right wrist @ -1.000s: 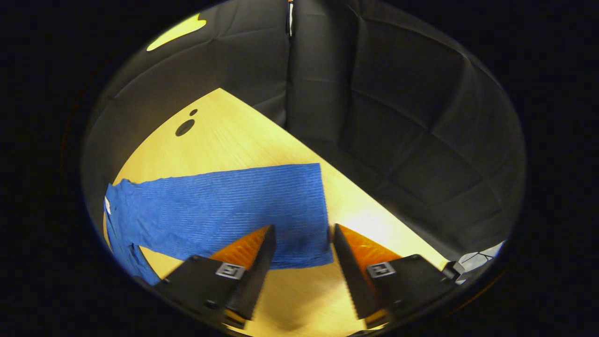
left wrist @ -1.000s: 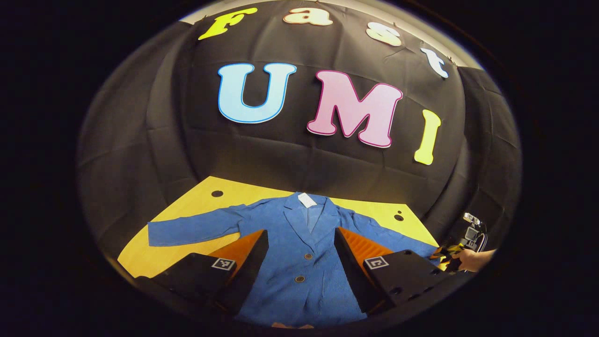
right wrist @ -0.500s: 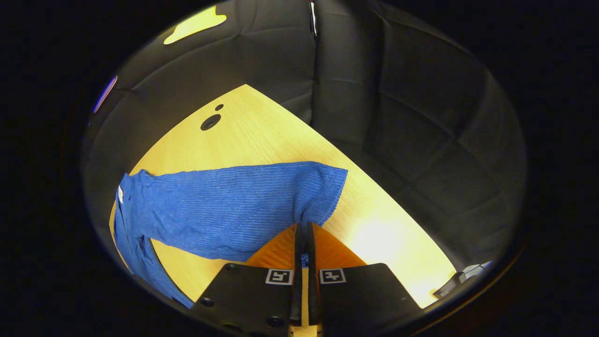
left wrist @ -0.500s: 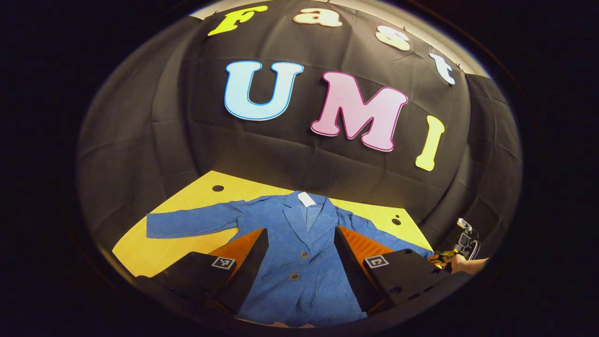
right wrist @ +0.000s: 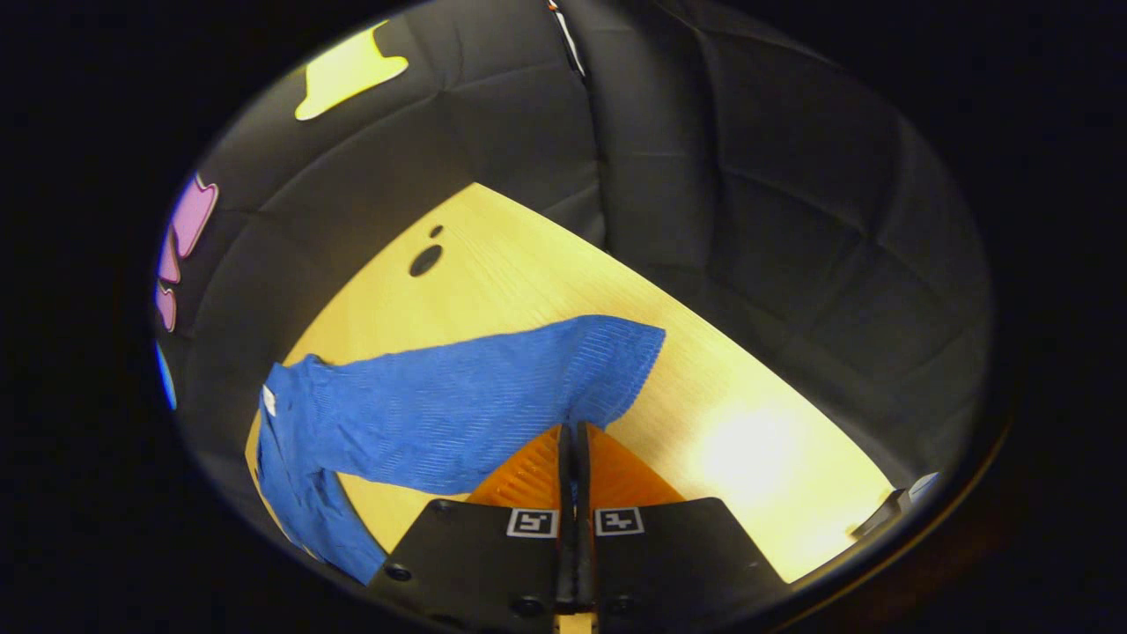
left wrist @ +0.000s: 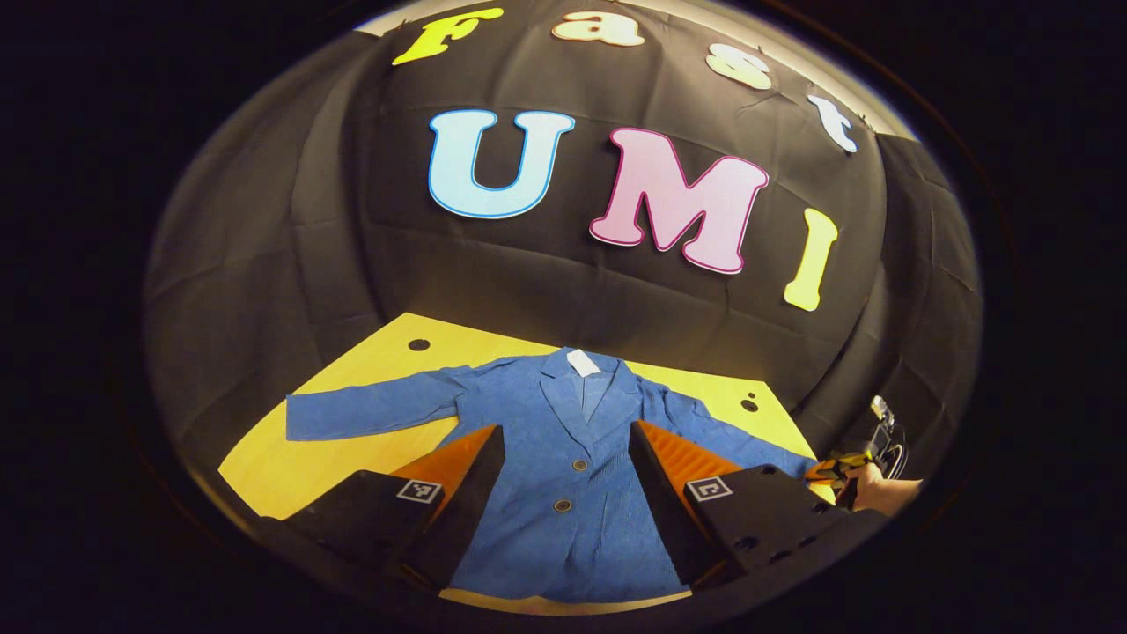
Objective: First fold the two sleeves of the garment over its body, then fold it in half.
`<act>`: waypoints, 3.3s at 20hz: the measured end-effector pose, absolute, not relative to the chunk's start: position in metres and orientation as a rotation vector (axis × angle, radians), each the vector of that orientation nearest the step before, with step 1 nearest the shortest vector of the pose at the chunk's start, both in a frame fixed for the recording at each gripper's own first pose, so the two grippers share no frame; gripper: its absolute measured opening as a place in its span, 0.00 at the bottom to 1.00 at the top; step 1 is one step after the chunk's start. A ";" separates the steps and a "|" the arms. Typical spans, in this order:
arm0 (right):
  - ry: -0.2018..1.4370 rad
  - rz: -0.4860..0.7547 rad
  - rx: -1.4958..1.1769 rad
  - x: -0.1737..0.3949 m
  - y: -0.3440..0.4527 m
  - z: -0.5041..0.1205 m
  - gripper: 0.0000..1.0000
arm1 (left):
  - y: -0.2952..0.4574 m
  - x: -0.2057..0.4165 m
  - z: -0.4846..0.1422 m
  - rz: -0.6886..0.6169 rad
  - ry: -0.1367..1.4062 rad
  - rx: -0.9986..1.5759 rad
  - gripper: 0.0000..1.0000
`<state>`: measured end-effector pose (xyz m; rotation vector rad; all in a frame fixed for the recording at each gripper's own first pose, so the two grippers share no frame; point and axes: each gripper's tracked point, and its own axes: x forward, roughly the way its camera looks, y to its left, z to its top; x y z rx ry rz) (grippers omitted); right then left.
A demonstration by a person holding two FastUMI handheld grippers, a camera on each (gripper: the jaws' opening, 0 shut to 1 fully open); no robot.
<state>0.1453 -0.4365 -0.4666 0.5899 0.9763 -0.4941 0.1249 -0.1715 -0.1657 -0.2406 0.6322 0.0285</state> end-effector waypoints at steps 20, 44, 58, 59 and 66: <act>0.911 0.300 0.385 0.314 0.144 -0.384 0.01 | 0.025 0.024 -0.179 0.484 0.590 -0.309 0.84; 0.311 0.292 0.022 0.204 0.044 -0.275 1.00 | 0.210 0.128 -0.423 0.664 0.998 -0.331 0.84; 0.425 0.185 0.064 0.203 -0.014 -0.334 1.00 | 0.165 0.187 -0.417 0.510 0.944 -0.463 0.01; 0.421 0.182 0.062 0.204 -0.016 -0.334 1.00 | 0.165 0.184 -0.420 0.512 0.939 -0.477 0.01; 0.448 0.109 0.087 0.209 -0.059 -0.344 1.00 | 0.116 0.233 -0.321 0.373 0.741 -0.396 0.01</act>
